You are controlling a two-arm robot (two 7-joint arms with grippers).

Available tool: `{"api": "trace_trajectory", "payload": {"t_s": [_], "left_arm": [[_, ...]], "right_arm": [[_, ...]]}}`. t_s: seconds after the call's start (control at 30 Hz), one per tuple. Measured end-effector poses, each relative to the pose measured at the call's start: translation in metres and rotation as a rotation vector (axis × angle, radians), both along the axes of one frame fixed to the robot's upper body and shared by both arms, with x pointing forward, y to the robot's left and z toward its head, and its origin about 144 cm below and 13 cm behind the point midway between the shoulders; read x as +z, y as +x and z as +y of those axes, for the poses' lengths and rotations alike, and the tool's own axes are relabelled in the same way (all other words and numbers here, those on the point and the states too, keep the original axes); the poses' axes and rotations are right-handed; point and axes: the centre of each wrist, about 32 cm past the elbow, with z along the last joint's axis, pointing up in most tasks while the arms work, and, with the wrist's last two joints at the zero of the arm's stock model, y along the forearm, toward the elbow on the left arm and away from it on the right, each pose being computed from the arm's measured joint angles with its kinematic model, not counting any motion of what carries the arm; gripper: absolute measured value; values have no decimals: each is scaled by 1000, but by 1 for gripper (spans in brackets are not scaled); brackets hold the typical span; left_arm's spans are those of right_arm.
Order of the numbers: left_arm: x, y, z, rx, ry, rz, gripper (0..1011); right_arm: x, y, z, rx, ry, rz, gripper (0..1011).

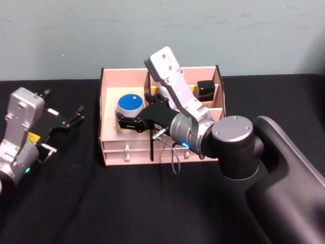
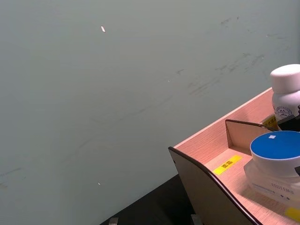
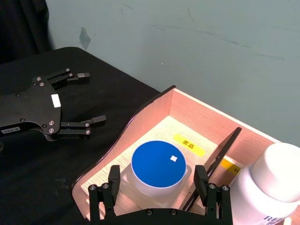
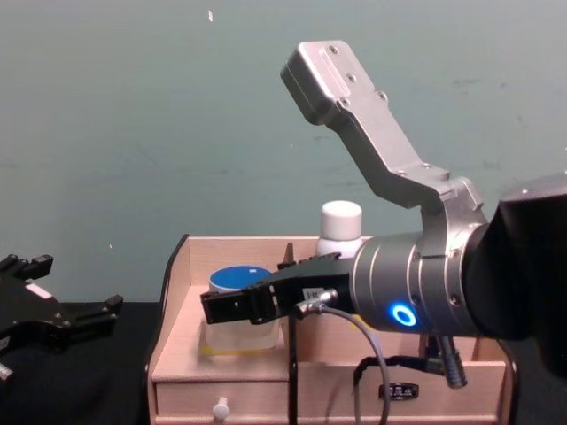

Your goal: Pick up the facial cleanser and watermelon frost from the table and place them into the tiered storage box.

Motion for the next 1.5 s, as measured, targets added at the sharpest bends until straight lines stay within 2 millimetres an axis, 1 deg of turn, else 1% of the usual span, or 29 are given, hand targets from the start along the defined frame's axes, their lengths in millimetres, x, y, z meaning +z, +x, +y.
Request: {"api": "trace_trajectory", "payload": {"t_s": [0.27,0.47,0.53,0.57,0.6,0.8,0.83,0.97,1.1,1.23,1.5], "left_arm": [[0,0,0,0,0,0,1001],[0,0,0,0,0,0,1001],[0,0,0,0,0,0,1001],[0,0,0,0,0,0,1001],[0,0,0,0,0,0,1001],[0,0,0,0,0,0,1001],[0,0,0,0,0,0,1001],[0,0,0,0,0,0,1001],[0,0,0,0,0,0,1001],[0,0,0,0,0,0,1001],[0,0,0,0,0,0,1001]], "right_arm": [[4,-6,-5,10,19,-34,1002],[11,-20,-12,31,31,-96,1002],[14,-31,-19,34,41,-130,1002],[14,-31,-19,34,41,-130,1002],[15,-37,-22,34,48,-150,1002],[14,-59,-34,16,64,-211,1002],[13,-67,-38,5,67,-232,1002],[8,-83,-46,-27,68,-269,1002],[2,-93,-54,-85,76,-286,1002],[-4,-96,-63,-183,72,-313,1002],[-12,-88,-78,-329,42,-352,1002]]}}
